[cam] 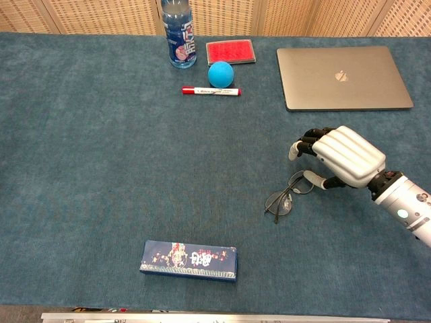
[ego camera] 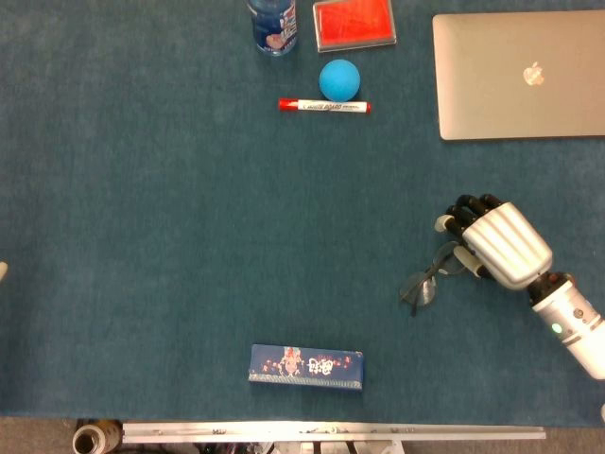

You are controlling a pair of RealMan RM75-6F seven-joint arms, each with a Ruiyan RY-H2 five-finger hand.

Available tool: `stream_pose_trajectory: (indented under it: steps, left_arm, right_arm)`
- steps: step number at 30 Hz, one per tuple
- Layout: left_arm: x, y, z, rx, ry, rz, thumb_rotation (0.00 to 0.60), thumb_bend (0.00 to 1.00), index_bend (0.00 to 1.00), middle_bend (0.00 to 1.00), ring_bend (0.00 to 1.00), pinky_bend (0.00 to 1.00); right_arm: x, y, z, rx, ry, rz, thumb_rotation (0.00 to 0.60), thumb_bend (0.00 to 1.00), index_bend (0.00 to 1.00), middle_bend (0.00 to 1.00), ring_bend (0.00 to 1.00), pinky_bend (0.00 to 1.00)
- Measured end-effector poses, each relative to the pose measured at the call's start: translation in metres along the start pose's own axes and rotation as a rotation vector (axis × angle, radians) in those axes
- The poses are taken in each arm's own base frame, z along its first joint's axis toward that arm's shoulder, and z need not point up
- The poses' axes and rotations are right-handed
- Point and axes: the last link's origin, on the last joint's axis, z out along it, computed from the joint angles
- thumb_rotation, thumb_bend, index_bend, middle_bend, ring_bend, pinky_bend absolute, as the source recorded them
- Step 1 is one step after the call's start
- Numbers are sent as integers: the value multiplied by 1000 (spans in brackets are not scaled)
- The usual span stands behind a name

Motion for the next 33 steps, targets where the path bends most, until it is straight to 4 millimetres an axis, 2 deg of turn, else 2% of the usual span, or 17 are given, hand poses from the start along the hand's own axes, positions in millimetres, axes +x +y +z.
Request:
stream_pose_trajectory:
  steps: [9,15,18,25,33]
  left_arm:
    - [0,1,0,-1,1,2,600,0,472,425,312,467]
    - [0,2,1,-6,2,2,600,0,472,425,312,467]
    - [0,2,1,-11,4,1,600,0,472,425,312,467]
    - [-4,8,7,-41,4,0,600,0,473,425,312,467]
    - [-7,12,15,-63,-5,-4,600,0,473,425,312,467]
  right_arm:
    - [34,-2,-7,22,114,12,600,326,404,447,298,437]
    - [71,12,-27,-20,194,-38,600,305,404,441,298,442]
    - [90,26,-43,-82,238,-79,600,243,404,439,297,449]
    - [125,59,-93,-309,314,-183,600,198,404,422,283,450]
    - [129,82,-130,-502,289,-208,600,197,404,409,275,446]
